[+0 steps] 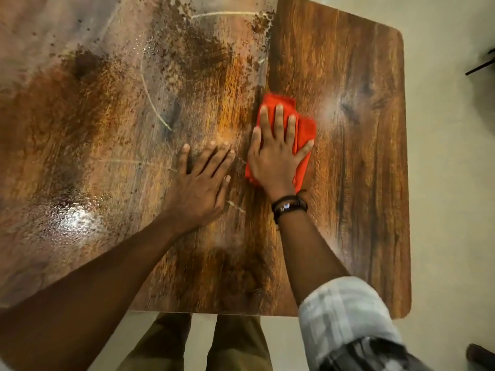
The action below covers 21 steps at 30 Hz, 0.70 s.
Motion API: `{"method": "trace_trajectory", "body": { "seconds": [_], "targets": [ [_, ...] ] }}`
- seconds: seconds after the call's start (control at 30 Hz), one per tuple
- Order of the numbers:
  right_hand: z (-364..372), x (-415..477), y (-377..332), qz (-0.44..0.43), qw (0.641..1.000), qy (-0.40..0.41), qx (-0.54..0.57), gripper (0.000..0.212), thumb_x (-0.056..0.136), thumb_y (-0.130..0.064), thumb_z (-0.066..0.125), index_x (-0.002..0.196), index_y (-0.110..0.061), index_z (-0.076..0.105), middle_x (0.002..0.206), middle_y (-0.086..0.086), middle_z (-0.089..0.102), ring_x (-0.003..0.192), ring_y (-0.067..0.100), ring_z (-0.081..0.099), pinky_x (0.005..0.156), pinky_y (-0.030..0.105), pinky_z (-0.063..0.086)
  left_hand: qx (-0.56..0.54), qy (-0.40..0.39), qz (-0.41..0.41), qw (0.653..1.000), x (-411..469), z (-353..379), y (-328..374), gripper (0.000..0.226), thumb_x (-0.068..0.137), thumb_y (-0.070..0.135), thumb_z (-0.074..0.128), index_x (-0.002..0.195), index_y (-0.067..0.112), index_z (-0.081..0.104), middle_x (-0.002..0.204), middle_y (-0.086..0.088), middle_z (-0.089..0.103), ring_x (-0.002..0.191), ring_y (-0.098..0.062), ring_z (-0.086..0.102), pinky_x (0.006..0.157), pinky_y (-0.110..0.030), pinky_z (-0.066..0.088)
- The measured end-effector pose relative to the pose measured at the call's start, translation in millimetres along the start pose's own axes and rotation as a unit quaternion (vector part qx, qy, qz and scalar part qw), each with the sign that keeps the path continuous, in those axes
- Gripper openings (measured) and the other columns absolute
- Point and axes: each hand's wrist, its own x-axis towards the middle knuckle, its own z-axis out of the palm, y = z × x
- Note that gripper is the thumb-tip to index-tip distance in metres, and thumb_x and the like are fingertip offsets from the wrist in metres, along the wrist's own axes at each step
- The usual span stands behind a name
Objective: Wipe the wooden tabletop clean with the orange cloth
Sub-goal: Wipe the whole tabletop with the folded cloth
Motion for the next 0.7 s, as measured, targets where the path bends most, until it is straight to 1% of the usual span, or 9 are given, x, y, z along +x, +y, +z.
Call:
{"method": "trace_trajectory", "body": {
  "seconds": [0.07, 0.13, 0.2, 0.3, 0.43, 0.57, 0.63, 0.7],
  "targets": [
    [-3.9, 35.2, -8.6, 0.014, 1.0, -0.009, 0.012, 0.053, 0.108, -0.045, 0.021, 0.16, -0.041, 0.011, 0.17, -0.01, 0.002, 0.157, 0.017, -0.002, 0.114, 0.076, 0.0, 0.003, 0.001, 0.003, 1.0, 0.1, 1.3, 0.0, 0.058, 0.103, 0.038, 0.021, 0.156, 0.015, 0.023, 0.164, -0.003, 0.021, 0.153, -0.022, 0.012, 0.119, -0.062, 0.006],
    [-6.0, 51.8, -13.8, 0.028, 0.999, -0.016, 0.014, 0.052, 0.108, -0.046, 0.02, 0.159, -0.041, 0.01, 0.17, -0.01, 0.001, 0.157, 0.016, -0.002, 0.114, 0.075, -0.001, 0.001, 0.002, 0.005, 1.0, 0.0, 1.3, -0.4, 0.058, 0.103, 0.038, 0.019, 0.156, 0.015, 0.022, 0.164, -0.003, 0.019, 0.153, -0.023, 0.011, 0.119, -0.063, 0.005],
    [-5.9, 48.9, -13.9, 0.027, 0.999, -0.019, 0.01, 0.053, 0.108, -0.046, 0.02, 0.16, -0.04, 0.01, 0.17, -0.009, 0.001, 0.157, 0.016, -0.003, 0.115, 0.074, -0.001, 0.0, 0.001, 0.005, 1.0, -0.7, 0.9, -0.3, 0.059, 0.103, 0.038, 0.018, 0.157, 0.016, 0.021, 0.165, -0.003, 0.018, 0.153, -0.023, 0.01, 0.119, -0.062, 0.004],
    [-1.0, 20.0, -11.9, 0.008, 1.0, -0.009, 0.005, 0.054, 0.108, -0.046, 0.02, 0.16, -0.038, 0.01, 0.17, -0.008, 0.001, 0.157, 0.017, -0.002, 0.116, 0.073, 0.001, -0.01, 0.002, 0.003, 1.0, -1.2, -1.0, 1.1, 0.059, 0.102, 0.037, 0.018, 0.157, 0.015, 0.02, 0.165, -0.003, 0.017, 0.153, -0.022, 0.008, 0.119, -0.062, 0.003],
    [8.1, -57.3, -15.4, -0.013, 1.0, 0.013, -0.001, 0.055, 0.107, -0.047, 0.023, 0.16, -0.037, 0.015, 0.17, -0.008, 0.006, 0.157, 0.017, 0.001, 0.116, 0.072, 0.003, -0.039, 0.015, 0.009, 0.999, -3.4, -4.0, -1.2, 0.059, 0.101, 0.034, 0.02, 0.156, 0.011, 0.024, 0.164, -0.005, 0.022, 0.153, -0.022, 0.01, 0.12, -0.061, 0.005],
    [13.6, -173.5, -11.7, -0.036, 0.999, -0.012, 0.0, 0.056, 0.108, -0.046, 0.026, 0.161, -0.036, 0.012, 0.17, -0.007, 0.001, 0.157, 0.018, -0.004, 0.117, 0.071, 0.002, -0.037, 0.013, 0.018, 0.999, -5.0, -3.3, -4.6, 0.058, 0.101, 0.033, 0.024, 0.155, 0.01, 0.027, 0.163, -0.008, 0.025, 0.153, -0.023, 0.012, 0.12, -0.06, 0.008],
    [16.9, -231.1, -6.8, -0.032, 0.999, -0.015, -0.009, 0.057, 0.106, -0.045, 0.028, 0.161, -0.035, 0.016, 0.17, -0.005, 0.005, 0.157, 0.02, 0.002, 0.118, 0.07, 0.006, -0.036, 0.013, 0.02, 0.999, -4.8, -3.8, -4.6, 0.058, 0.099, 0.032, 0.025, 0.153, 0.009, 0.031, 0.162, -0.008, 0.027, 0.152, -0.024, 0.014, 0.119, -0.061, 0.01],
    [20.7, -266.8, -1.0, -0.034, 0.999, -0.017, -0.032, 0.057, 0.105, -0.046, 0.03, 0.16, -0.034, 0.021, 0.169, -0.004, 0.012, 0.157, 0.022, 0.008, 0.117, 0.07, 0.01, -0.034, 0.01, 0.024, 0.999, -4.6, -4.2, -4.8, 0.059, 0.098, 0.031, 0.027, 0.152, 0.009, 0.032, 0.161, -0.009, 0.028, 0.152, -0.024, 0.015, 0.119, -0.061, 0.01]
  ]
}}
